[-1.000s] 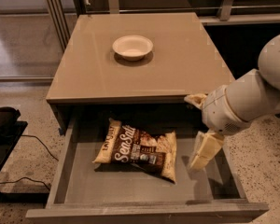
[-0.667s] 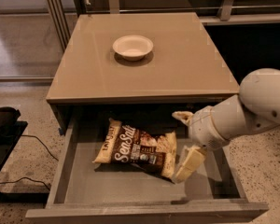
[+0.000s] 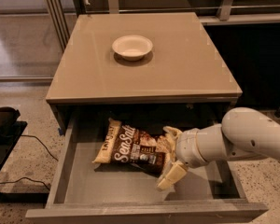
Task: Pick brown chip bag from top drawer and place on counter
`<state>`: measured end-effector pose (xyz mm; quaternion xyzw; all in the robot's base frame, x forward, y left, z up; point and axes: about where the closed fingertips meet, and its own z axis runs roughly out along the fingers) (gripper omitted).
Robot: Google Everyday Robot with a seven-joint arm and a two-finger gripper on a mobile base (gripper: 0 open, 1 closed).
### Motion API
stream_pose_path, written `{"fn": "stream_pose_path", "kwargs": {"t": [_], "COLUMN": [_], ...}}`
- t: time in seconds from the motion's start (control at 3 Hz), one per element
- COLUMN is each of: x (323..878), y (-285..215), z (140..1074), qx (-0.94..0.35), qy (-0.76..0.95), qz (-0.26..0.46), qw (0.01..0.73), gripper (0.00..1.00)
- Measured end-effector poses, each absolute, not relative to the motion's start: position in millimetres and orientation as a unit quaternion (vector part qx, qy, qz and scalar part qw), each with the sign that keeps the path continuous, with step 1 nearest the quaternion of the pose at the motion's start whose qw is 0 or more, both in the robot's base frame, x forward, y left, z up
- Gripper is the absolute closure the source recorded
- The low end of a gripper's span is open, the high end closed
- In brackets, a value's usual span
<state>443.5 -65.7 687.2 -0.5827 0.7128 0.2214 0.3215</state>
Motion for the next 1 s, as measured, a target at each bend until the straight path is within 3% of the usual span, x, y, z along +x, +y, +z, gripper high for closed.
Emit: {"fn": "stream_pose_path", "kwargs": {"t": [0.33, 1.0], "x": [454.1, 473.6], "y": [-50.5, -32.1], "z": [667.0, 613.0], "qx": [-0.572, -0.571], "qy": [0.726, 0.757], "qz": [0.185, 0.118], "qw": [0.336, 0.296], "gripper": [0.00, 0.00]}}
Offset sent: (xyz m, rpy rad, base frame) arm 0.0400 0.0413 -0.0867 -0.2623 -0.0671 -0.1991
